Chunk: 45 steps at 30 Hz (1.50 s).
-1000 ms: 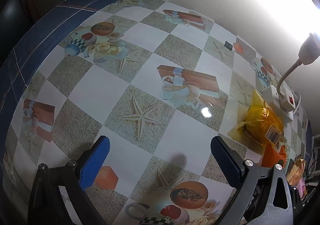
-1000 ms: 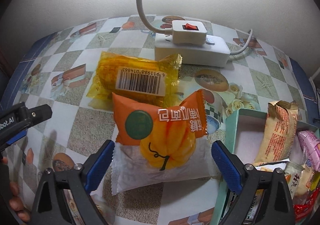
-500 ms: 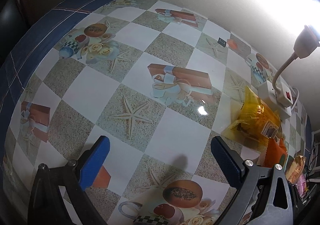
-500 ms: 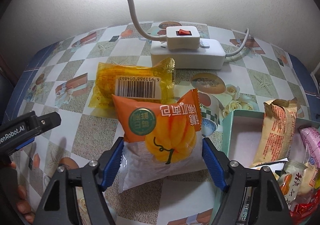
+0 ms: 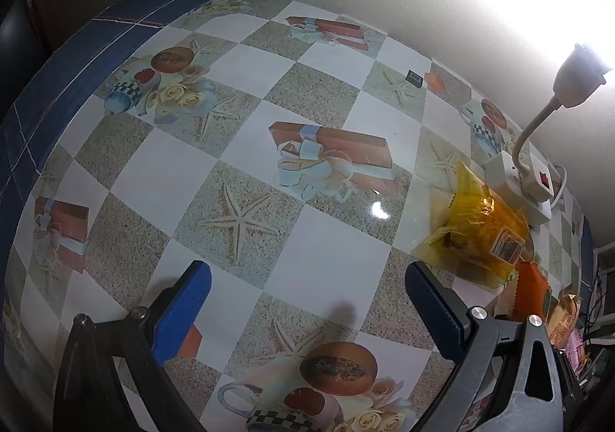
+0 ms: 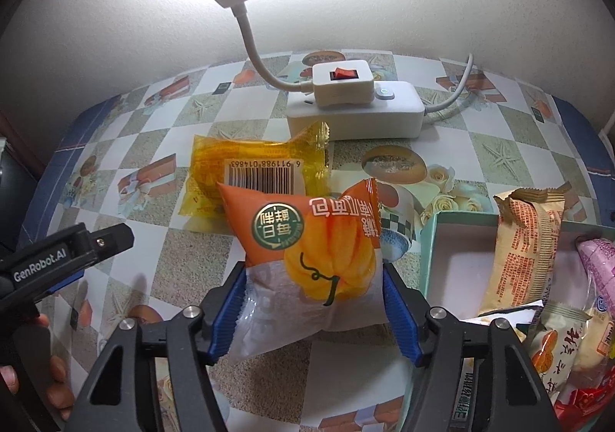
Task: Organize snacks
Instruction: 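Grasp the orange-and-white bread bag with the right tool while the left grasps the yellow barcode bag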
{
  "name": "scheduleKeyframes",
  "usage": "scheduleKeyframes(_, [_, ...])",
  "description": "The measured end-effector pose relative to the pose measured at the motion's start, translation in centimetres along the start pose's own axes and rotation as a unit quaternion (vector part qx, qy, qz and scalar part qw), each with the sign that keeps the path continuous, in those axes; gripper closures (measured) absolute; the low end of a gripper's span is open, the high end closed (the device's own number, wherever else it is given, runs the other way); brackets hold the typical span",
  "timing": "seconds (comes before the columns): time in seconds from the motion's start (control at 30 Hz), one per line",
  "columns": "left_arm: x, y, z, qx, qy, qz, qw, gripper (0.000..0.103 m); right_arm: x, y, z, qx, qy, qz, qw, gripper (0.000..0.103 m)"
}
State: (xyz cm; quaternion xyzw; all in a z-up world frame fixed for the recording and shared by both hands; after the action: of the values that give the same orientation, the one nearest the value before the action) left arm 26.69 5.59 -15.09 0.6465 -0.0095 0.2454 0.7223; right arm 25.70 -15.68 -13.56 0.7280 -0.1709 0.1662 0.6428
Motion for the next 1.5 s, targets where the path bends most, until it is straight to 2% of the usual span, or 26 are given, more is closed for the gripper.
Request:
scheduleKeyframes(0.67, [0.0, 0.9, 2.9, -0.044, -0.020, 0.015, 0.9987, 0.002, 2.4, 6.0, 0.6, 0.035, -0.023, 0.063, 0.997, 0.034])
scheduleKeyframes(0.77, [-0.2, 0.9, 3.7, -0.057, -0.024, 0.016, 0.9979, 0.002, 2.8, 7.1, 1.3, 0.031, -0.025, 0.076, 0.996, 0.034])
scheduleKeyframes(0.93, [-0.3, 1.0, 5.8, -0.092, -0.029, 0.019, 0.9952, 0.002, 3.6, 9.1, 3.8, -0.007, -0.041, 0.103, 0.994, 0.034])
scheduleKeyframes(1.1, [-0.2, 1.3, 8.3, -0.105, -0.047, 0.023, 0.9931, 0.002, 4.0, 10.4, 5.7, -0.011, -0.058, 0.117, 0.991, 0.034])
scheduleKeyframes(1.23, [0.6, 1.7, 11.7, -0.098, -0.091, 0.041, 0.9902, 0.002, 4.0, 10.8, 6.9, -0.010, -0.073, 0.121, 0.990, 0.034])
scheduleKeyframes(1.33, [0.6, 1.1, 13.9, -0.098, -0.115, 0.036, 0.9879, 0.002, 3.9, 10.9, 7.7, -0.010, -0.083, 0.123, 0.989, 0.034])
scheduleKeyframes(1.5, [0.7, -0.5, 15.4, -0.052, -0.149, 0.037, 0.9869, 0.002, 3.7, 10.5, 8.5, -0.009, -0.095, 0.119, 0.988, 0.034])
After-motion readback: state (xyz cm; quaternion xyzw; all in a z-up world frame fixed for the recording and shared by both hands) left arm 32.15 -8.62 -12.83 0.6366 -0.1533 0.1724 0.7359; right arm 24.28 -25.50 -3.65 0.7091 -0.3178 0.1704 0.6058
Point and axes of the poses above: each gripper's, at about its wrist camera, not at the fingertips, and y roughly against the way its jaws point, z to its right, x to its top, the point moved 6 cm from there along -y, roughly the way its jaws point, and after that the axes turned 2 degrees about -y, right-handed, at the moved point
